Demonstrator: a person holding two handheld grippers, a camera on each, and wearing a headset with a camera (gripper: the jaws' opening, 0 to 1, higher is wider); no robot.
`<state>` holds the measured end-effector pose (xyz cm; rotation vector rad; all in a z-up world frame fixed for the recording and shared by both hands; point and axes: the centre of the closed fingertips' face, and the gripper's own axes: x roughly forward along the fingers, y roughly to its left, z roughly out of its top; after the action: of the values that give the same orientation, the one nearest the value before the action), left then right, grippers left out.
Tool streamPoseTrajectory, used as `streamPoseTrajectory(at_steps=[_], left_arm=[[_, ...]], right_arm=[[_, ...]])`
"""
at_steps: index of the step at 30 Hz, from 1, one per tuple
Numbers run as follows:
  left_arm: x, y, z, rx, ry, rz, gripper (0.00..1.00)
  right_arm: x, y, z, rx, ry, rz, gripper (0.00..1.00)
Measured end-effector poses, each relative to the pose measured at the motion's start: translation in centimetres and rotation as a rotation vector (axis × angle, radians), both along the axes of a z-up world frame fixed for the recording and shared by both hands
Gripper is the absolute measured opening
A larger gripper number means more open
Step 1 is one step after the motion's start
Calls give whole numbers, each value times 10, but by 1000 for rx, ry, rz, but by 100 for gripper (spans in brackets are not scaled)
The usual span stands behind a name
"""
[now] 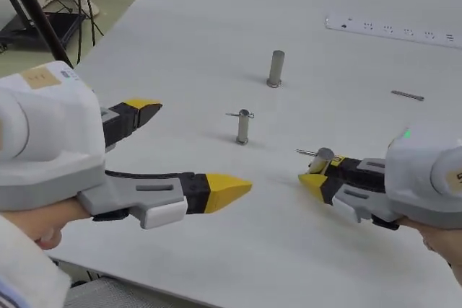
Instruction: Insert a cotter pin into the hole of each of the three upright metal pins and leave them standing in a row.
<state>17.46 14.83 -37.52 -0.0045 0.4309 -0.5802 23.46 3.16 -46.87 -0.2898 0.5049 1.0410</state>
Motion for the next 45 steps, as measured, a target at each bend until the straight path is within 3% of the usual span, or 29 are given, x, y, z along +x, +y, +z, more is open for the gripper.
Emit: streamPoseTrajectory(at_steps=[3, 9, 12, 21, 34, 45], left_arm=[[1, 0, 0, 0, 4, 2, 94], [2, -1, -1, -1, 7, 3, 94], [0, -1, -4, 1, 28, 1, 94], [-4, 1, -9, 2, 50, 2, 95], [-8, 2, -13, 3, 67, -2, 96], [-10, -1, -15, 1, 78, -8, 96]], right_arm=[[12, -1, 2, 37, 11, -28, 8], [21, 5, -1, -18, -24, -7, 8], [24, 9, 0, -16, -25, -2, 8], [35, 13, -5, -28, -26, -15, 8], [37, 9, -10, -26, -17, -30, 8], [38, 7, -9, 11, -2, -40, 9]])
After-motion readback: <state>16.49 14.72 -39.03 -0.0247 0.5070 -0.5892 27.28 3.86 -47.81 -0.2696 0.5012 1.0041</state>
